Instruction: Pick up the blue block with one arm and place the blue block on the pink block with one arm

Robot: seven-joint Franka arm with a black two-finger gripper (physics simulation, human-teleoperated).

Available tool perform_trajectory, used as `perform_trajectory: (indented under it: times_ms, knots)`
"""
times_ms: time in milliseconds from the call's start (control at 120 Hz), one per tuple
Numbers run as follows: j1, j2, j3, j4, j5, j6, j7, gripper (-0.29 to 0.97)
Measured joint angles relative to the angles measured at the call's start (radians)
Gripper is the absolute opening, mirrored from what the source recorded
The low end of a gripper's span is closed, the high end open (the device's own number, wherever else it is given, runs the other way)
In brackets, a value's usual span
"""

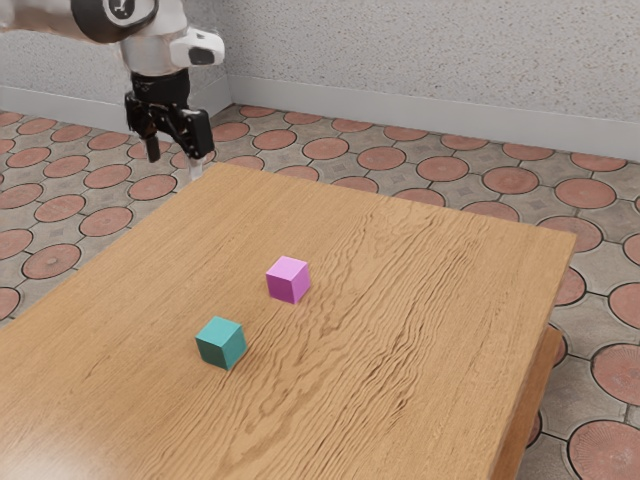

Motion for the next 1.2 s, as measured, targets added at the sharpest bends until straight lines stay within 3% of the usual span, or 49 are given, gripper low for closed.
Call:
perform_trajectory:
  times_ms: [192, 442, 842, 1200]
  knots:
    - [-0.015, 0.023, 0.014, -0.24, 0.01, 0.199, 0.001, 0.68]
    - [0.036, 0.034, 0.017, -0.499, 0.003, 0.498, 0.004, 0.68]
    - [0.033, 0.119, 0.017, -0.687, -0.026, 0.808, 0.006, 0.68]
    - [0.035, 0.148, 0.017, -0.77, -0.049, 0.948, 0.008, 0.68]
